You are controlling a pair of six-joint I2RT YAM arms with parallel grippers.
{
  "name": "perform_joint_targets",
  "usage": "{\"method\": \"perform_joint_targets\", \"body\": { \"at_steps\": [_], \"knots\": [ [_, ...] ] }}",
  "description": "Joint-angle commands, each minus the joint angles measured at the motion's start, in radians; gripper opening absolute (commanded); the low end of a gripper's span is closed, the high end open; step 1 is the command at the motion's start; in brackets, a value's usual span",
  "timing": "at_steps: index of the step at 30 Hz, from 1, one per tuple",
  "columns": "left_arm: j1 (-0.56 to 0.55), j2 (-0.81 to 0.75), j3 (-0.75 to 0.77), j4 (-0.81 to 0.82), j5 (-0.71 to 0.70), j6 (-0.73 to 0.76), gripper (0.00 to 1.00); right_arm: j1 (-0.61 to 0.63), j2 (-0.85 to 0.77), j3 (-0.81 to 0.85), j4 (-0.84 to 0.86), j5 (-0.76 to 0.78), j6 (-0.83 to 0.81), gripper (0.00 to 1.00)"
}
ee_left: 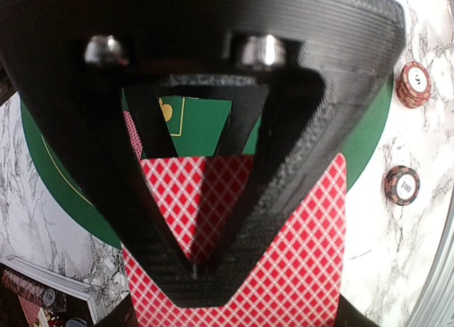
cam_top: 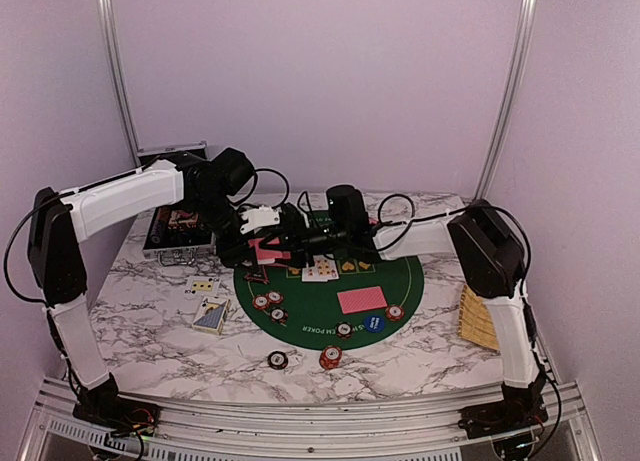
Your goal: Distribute texas hold em gaming equipment
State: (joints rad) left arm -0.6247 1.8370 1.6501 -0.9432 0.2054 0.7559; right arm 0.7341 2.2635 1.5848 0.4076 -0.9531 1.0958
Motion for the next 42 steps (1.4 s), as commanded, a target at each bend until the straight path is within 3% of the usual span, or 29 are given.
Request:
{"method": "perform_joint_targets", "body": {
  "at_steps": [1,9,25,32,42],
  "knots": [
    [0.000,-0.010,-0.003,0.015,0.004,0.005,0.00,-0.018,-0.047,-0.008,-0.125,0.006,-0.084,0.50],
    [0.008,-0.017,-0.011,0.019,0.001,0.004,0.00,-0.024,-0.081,-0.021,-0.166,0.004,-0.129,0.47],
    [0.018,-0.026,-0.034,0.027,-0.003,0.000,0.00,-0.044,-0.156,-0.099,-0.001,-0.015,0.000,0.01],
    [0.029,-0.027,-0.045,0.030,-0.007,0.000,0.00,-0.063,-0.173,-0.108,-0.006,-0.020,0.011,0.00],
    [0.049,-0.034,-0.057,0.030,-0.010,0.008,0.00,-0.159,-0.263,-0.163,-0.120,-0.016,-0.096,0.00]
  ]
}}
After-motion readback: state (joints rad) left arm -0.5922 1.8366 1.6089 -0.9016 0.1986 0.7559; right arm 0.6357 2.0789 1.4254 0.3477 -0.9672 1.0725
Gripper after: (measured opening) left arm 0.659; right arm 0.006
